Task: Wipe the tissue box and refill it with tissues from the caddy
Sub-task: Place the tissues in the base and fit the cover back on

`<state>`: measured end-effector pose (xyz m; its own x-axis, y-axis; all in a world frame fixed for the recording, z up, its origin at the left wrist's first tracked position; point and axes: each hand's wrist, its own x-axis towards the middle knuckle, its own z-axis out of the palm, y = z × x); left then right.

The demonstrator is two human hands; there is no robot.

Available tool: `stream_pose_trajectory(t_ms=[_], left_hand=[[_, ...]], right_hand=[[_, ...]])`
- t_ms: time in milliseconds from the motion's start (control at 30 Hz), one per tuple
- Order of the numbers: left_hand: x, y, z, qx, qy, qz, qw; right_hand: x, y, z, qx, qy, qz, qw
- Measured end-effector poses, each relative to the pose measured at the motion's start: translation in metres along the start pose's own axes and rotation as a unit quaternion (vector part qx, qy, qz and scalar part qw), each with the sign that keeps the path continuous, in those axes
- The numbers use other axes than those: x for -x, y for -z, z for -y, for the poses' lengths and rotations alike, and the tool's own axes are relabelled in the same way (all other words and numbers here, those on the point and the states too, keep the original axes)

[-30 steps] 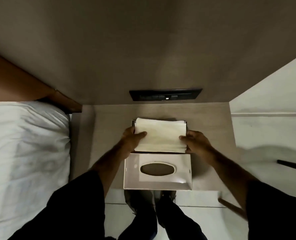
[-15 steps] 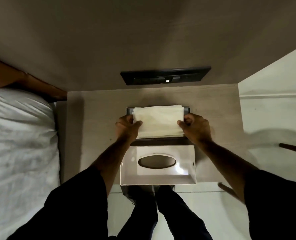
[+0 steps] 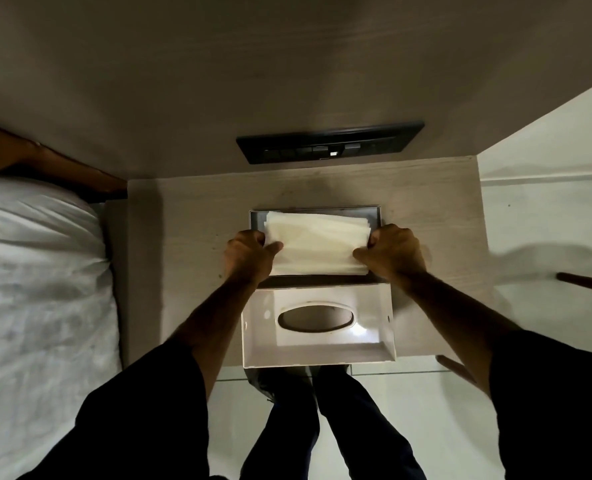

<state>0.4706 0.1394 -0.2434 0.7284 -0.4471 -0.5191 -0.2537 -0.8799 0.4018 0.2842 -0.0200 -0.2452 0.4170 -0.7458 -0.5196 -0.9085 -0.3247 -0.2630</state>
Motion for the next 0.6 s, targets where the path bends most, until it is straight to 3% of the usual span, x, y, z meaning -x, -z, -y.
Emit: stream_pose_trajectory(t_ms=[167,300,433,500,600], left_hand=[[0.004,-0.002,0.001,-0.007,0.001,-0.037,0.999],[0.011,-0.005,0.004,0.010,-0.017,-0.075,0.997],[0.016,-0.006,0.012,0.018,-0.038,-0.078,0.996],[0.021,-0.003,0.014,0.048,-0.051,-0.085,0.994],[0.038,0.010,0.022,0.128,-0.052,-0.129,0.982]], right_hand=[[0.002,-0.001,0.000,0.011,-0.014,-0.017,1.000],[0.005,-0.002,0.002,0.017,-0.010,-0.076,0.997],[0.004,-0.002,-0.002,-0.001,0.003,-0.062,0.998],[0.005,-0.001,-0.002,-0.029,-0.005,-0.066,0.997],[0.022,0.004,-0.007,0.022,-0.008,-0.094,0.995]])
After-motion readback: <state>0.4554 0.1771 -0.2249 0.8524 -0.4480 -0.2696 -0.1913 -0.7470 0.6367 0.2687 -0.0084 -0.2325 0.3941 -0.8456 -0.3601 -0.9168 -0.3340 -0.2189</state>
